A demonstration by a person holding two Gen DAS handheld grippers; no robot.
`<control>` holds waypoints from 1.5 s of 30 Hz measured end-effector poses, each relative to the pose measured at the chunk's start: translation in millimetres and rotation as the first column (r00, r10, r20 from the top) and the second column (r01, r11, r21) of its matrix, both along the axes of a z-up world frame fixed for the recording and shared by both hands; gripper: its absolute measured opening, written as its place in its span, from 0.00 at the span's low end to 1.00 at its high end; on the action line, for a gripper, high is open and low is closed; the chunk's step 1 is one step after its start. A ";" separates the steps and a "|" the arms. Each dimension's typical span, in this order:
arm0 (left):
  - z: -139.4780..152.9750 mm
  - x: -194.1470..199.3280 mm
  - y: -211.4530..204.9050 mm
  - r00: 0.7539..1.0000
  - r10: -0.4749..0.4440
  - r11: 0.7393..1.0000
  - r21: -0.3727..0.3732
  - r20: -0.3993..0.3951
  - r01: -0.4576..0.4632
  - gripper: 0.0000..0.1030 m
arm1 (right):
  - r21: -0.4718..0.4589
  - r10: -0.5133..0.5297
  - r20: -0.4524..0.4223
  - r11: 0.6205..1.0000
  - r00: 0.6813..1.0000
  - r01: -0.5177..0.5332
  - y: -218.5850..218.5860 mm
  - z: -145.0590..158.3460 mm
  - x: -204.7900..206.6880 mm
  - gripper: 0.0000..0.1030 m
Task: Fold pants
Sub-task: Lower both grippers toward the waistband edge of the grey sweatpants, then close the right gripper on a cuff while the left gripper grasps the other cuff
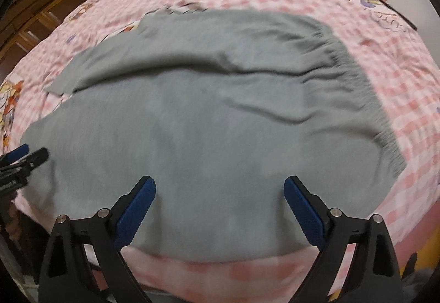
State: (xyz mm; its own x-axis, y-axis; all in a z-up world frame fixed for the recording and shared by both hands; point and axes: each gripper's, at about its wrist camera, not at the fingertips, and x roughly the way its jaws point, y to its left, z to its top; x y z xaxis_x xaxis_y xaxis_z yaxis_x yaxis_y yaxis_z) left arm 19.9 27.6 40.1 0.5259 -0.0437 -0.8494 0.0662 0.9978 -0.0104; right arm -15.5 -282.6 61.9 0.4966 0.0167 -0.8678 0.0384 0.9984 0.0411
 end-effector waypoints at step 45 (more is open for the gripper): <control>9.4 264.0 117.2 0.993 0.113 0.988 0.110 -0.017 -0.110 0.97 | -0.120 0.088 -0.068 0.988 0.994 -0.096 -144.3 4.2 260.5 0.88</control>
